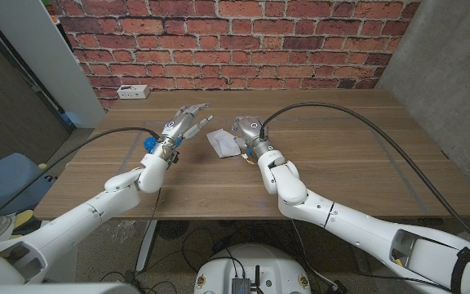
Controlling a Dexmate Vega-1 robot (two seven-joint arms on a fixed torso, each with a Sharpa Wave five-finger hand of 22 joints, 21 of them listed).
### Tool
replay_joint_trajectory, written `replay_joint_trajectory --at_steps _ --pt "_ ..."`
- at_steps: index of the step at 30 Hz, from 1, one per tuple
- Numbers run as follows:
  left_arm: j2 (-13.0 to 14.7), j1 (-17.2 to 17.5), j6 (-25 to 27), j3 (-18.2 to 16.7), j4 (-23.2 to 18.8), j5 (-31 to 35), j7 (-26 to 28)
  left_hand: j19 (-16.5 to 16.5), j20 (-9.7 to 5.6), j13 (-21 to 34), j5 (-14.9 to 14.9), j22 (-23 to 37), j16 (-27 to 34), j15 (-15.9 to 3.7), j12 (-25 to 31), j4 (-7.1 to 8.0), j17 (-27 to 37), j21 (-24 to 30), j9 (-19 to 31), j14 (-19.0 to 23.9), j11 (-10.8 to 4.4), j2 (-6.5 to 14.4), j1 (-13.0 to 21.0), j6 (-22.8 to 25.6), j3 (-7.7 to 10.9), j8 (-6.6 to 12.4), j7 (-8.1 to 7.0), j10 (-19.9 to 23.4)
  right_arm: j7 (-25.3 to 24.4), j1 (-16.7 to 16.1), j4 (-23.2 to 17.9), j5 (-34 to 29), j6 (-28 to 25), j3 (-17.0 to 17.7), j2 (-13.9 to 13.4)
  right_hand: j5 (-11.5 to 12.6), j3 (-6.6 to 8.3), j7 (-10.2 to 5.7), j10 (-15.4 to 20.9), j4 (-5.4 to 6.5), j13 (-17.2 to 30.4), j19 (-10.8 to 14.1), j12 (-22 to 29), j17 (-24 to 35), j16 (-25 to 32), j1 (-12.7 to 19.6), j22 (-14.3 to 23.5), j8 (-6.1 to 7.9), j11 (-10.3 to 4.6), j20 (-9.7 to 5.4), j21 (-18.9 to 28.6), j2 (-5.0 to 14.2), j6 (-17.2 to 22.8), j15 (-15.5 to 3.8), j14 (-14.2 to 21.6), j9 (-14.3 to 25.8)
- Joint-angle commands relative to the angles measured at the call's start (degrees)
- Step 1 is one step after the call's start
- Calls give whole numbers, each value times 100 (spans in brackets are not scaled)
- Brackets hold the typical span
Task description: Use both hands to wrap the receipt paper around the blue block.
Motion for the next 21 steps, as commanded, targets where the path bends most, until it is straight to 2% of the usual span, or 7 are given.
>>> replay_joint_trajectory --at_steps 1,3,4,6,12,19,21 --pt "-165 125 -660 -314 84 -1139 -635 74 -7 0 -11 5 -29 22 -42 -9 28 36 -12 -71 -18 -11 77 -100 66 -34 -11 -107 -898 -420 -189 987 271 630 84 -20 27 44 0 55 12 64 -20 10 -27 -33 18 -20 76 11 28 40 -85 -679 17 2" --pt "-197 145 -774 -362 119 -1304 -738 108 -35 -3 -12 4 -33 25 -46 -15 27 48 -15 -82 -8 -11 83 -106 71 -34 0 -114 -1077 -488 -200 1246 374 761 106 -30 29 60 1 67 11 67 -17 9 -29 -53 18 -14 87 29 28 45 -89 -651 17 1" --pt "-204 150 -830 -381 139 -1388 -813 187 -141 -9 -13 3 -39 13 -51 -28 25 76 -21 -93 -13 -9 99 -108 84 -29 16 -120 -1159 -520 -210 1376 431 824 113 -44 32 85 7 83 9 67 -13 9 -32 -80 18 -4 147 33 26 51 -87 -635 21 -1" --pt "-223 169 -908 -427 168 -1542 -933 219 -183 -13 -13 1 -43 10 -54 -37 24 86 -24 -103 3 -9 108 -102 91 -25 27 -124 -1316 -578 -232 1590 512 928 123 -67 40 128 18 105 6 68 -6 7 -39 -116 18 7 211 55 24 60 -93 -615 21 -4" --pt "-319 178 -1207 -540 377 -2112 -1386 310 -240 -26 -14 -4 -76 -24 -98 -76 17 112 -34 -193 -4 0 154 -89 125 -15 63 -229 -1707 -759 -318 2294 806 1260 148 -135 77 197 6 149 -1 55 -6 5 -56 -190 18 12 271 91 12 90 -149 -543 18 -13" --pt "-545 105 -1676 -614 780 -2655 -1797 365 -258 -35 -14 -7 -86 -50 -117 -98 13 128 -39 -236 -28 10 182 -115 147 -23 76 -275 -2043 -970 -328 3278 1461 1676 144 -209 118 267 -1 198 -8 14 -6 8 -64 -263 19 18 391 133 -10 121 -189 -493 16 -19" --pt "-596 63 -1813 -620 905 -2775 -1936 405 -320 -39 -14 -8 -88 -62 -117 -111 10 141 -42 -248 -18 16 199 -111 159 -21 89 -278 -2122 -1018 -319 3535 1651 1777 156 -229 130 298 -4 211 -9 -4 -6 11 -66 -282 19 15 408 151 -19 131 -208 -477 12 -21"
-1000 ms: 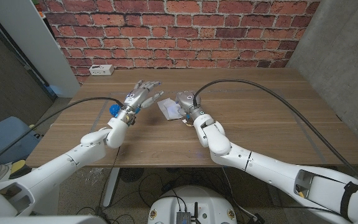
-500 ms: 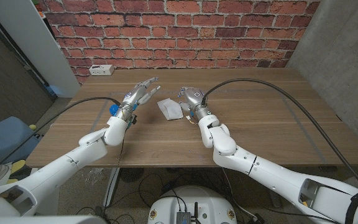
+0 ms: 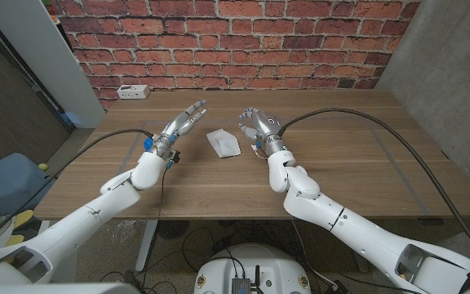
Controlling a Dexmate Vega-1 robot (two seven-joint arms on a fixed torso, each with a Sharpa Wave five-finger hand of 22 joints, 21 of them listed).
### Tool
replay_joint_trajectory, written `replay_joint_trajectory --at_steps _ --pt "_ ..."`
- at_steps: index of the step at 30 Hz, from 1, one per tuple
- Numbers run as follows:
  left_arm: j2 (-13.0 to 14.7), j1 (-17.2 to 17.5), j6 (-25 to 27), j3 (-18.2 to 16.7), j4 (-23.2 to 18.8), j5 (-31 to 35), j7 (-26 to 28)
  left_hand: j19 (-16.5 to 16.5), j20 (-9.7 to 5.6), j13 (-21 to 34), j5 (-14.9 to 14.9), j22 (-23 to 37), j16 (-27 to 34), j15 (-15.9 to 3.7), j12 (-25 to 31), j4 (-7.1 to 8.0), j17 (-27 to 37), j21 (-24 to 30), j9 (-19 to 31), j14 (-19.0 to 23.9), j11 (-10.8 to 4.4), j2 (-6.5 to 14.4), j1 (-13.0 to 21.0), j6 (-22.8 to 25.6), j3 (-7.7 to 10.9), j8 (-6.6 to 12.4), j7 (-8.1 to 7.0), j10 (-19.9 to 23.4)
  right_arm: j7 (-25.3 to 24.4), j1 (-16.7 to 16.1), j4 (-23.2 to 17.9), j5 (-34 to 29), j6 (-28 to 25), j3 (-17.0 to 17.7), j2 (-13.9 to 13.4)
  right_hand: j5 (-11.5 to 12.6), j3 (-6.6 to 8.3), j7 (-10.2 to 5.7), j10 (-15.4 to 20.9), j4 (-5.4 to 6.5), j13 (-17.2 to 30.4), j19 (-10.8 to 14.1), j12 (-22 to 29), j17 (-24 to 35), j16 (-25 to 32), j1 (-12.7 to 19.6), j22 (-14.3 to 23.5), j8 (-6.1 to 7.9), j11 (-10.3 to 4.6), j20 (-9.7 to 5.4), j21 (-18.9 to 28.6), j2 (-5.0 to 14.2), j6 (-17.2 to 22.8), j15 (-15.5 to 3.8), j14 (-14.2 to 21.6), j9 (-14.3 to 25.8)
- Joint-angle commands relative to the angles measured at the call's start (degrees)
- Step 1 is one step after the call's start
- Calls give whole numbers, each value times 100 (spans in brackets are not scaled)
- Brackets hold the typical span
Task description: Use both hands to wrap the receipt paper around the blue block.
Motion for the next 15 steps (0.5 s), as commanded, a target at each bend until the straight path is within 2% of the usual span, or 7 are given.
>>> replay_joint_trajectory --at_steps 1,5,6,12,15 --pt "-315 -108 -794 -150 608 -955 -781 83 -54 2 -14 6 -15 -6 -7 -23 10 53 10 -35 8 11 91 -4 71 -18 75 -19 -684 -363 -48 1623 984 709 40 -64 47 99 24 75 -8 -17 -5 11 -30 -106 22 17 124 73 -25 30 -31 -434 0 4" --pt "-408 -206 -1032 -166 869 -1243 -1101 113 -144 -4 -13 4 -17 -29 -4 -40 6 60 7 -53 18 21 114 9 89 -13 104 -12 -806 -438 -59 2002 1255 845 57 -110 76 158 23 82 -11 -43 -5 9 -41 -125 23 21 165 135 -39 24 -48 -388 -12 1" --pt "-434 -231 -1089 -171 938 -1345 -1205 123 -172 -6 -14 3 -18 -30 -4 -47 5 63 6 -58 22 24 122 17 95 -11 116 -14 -841 -465 -64 2102 1331 884 66 -125 88 172 40 83 -13 -48 2 8 -44 -129 23 22 213 152 -42 25 -54 -387 -16 0" --pt "-531 -320 -1345 -218 1265 -1802 -1697 120 -162 -11 -14 1 -22 -31 -7 -64 2 57 3 -84 39 36 145 18 113 -11 134 -23 -1084 -638 19 2697 1834 1150 137 -193 122 242 61 83 -17 -81 10 2 -54 -156 25 32 282 200 -59 -1 -66 -327 -19 -4" --pt "-532 -301 -1336 -253 1296 -1905 -1791 120 -145 -13 -14 0 -24 -38 -3 -71 0 55 2 -95 30 40 155 21 121 -11 140 -14 -1227 -742 131 3045 2145 1334 202 -245 144 309 115 79 -21 -89 30 -3 -51 -177 26 45 350 229 -66 -22 -54 -287 8 -7"
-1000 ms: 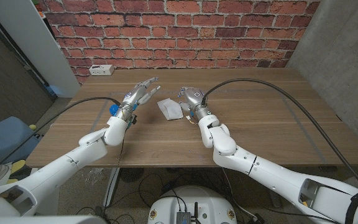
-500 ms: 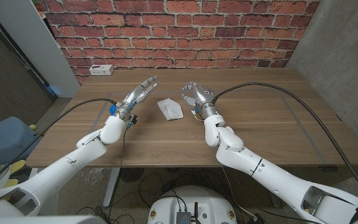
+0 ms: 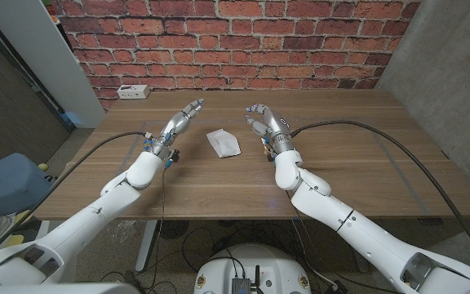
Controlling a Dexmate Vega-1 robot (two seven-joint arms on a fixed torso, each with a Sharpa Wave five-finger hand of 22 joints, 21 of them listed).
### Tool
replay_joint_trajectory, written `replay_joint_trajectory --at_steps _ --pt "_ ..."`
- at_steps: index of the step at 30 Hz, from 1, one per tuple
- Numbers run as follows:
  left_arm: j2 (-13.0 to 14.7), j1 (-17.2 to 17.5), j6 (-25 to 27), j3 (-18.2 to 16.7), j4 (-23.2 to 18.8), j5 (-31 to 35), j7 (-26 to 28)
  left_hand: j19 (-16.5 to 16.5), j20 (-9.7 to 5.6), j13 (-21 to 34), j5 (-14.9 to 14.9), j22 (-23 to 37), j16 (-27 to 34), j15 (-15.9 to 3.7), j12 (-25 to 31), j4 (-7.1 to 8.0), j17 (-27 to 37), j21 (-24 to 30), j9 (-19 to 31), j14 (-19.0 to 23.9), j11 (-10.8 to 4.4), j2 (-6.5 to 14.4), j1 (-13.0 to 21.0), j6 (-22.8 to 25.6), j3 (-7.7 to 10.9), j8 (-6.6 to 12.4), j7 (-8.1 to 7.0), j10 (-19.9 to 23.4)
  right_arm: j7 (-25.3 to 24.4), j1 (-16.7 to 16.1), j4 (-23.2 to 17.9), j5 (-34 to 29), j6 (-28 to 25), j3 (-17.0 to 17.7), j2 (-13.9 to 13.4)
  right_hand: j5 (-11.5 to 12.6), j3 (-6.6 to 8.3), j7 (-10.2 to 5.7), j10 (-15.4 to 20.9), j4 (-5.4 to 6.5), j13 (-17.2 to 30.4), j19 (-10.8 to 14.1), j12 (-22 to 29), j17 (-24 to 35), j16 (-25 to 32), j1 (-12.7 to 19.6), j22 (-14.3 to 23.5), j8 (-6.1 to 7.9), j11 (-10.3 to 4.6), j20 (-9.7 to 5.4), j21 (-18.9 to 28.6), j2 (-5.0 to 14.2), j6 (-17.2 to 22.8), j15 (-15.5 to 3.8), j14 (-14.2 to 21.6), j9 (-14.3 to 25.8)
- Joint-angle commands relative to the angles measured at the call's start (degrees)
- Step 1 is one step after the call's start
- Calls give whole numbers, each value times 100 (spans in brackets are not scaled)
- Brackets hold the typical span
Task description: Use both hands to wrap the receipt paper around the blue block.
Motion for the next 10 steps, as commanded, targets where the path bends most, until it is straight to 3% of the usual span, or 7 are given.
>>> replay_joint_trajectory --at_steps 1,4,6,10 --pt "-169 -103 -427 -115 497 -768 -761 11 14 13 -14 -1 -1 2 -3 -10 14 11 2 -17 9 -3 69 21 59 -11 17 19 -539 -354 246 1345 1142 627 157 -58 55 88 73 -19 6 -16 33 -7 -15 -67 11 50 82 83 -29 -29 29 -282 6 -4" --pt "-142 -58 -347 -152 462 -790 -762 12 24 10 -15 -2 0 -5 0 -20 12 8 0 -25 32 1 81 30 69 -9 34 26 -787 -422 349 1513 1264 783 229 -179 89 141 149 -47 -6 -246 51 -30 -68 -116 11 68 158 192 -132 -93 51 -159 -75 -10" --pt "-135 -29 -257 -178 440 -832 -756 12 25 10 -16 -2 0 -4 0 -23 12 8 0 -27 36 2 85 26 71 -11 39 25 -986 -458 431 1587 1342 864 303 -305 121 169 151 -65 -21 -600 38 -56 -149 -198 8 80 167 260 -293 -140 74 -84 -245 -15" --pt "-123 66 56 -244 301 -1013 -738 -3 38 7 -16 -3 2 -19 0 -33 11 -1 -1 -33 26 7 97 15 81 -17 51 26 -1336 -490 599 1653 1707 912 466 -423 174 212 98 -82 -36 -969 9 -89 -218 -296 4 90 222 531 -470 -155 102 46 -427 -18"
